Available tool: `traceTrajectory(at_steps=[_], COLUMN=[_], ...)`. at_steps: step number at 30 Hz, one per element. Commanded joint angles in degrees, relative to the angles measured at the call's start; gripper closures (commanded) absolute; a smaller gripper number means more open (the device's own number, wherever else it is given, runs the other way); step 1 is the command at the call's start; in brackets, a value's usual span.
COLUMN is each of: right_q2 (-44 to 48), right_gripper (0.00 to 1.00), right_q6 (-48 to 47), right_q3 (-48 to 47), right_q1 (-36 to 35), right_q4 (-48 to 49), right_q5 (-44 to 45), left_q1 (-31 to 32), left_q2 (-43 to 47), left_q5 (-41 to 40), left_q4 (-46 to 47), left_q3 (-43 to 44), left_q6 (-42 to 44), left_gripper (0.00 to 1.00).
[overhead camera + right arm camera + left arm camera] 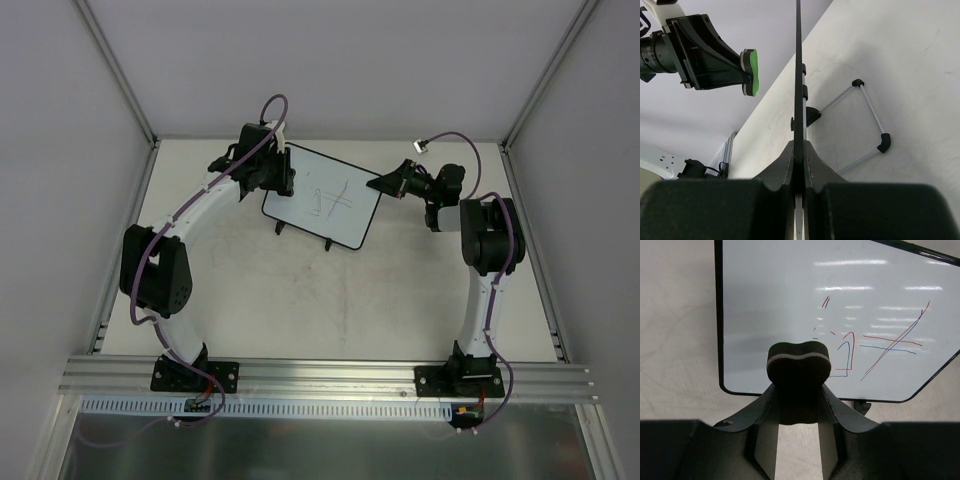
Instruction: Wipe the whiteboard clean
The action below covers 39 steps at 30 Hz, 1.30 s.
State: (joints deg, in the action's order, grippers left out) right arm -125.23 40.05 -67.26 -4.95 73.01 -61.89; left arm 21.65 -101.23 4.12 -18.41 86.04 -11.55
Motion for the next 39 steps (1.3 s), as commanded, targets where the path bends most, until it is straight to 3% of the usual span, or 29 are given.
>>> traceTrajectory(at_steps=[1, 39], right_q2=[1.57, 7.37], right_gripper=[1.00, 1.00], right_q6=[0.11, -5.42], right_q3=[-0.94, 4.77], right_q1=[-0.50, -1.03], right_q4=[14.70, 7.67], right_q5=[-0.16, 4.05], left_q1=[-0.38, 2.52], left_q2=[1.48, -17.51], left_q5=[1.50, 4.23], left_q4=[0.13, -1.53], left_q3=[0.18, 20.48], left_q6=[-0.23, 4.78], left_gripper=[1.00, 1.00])
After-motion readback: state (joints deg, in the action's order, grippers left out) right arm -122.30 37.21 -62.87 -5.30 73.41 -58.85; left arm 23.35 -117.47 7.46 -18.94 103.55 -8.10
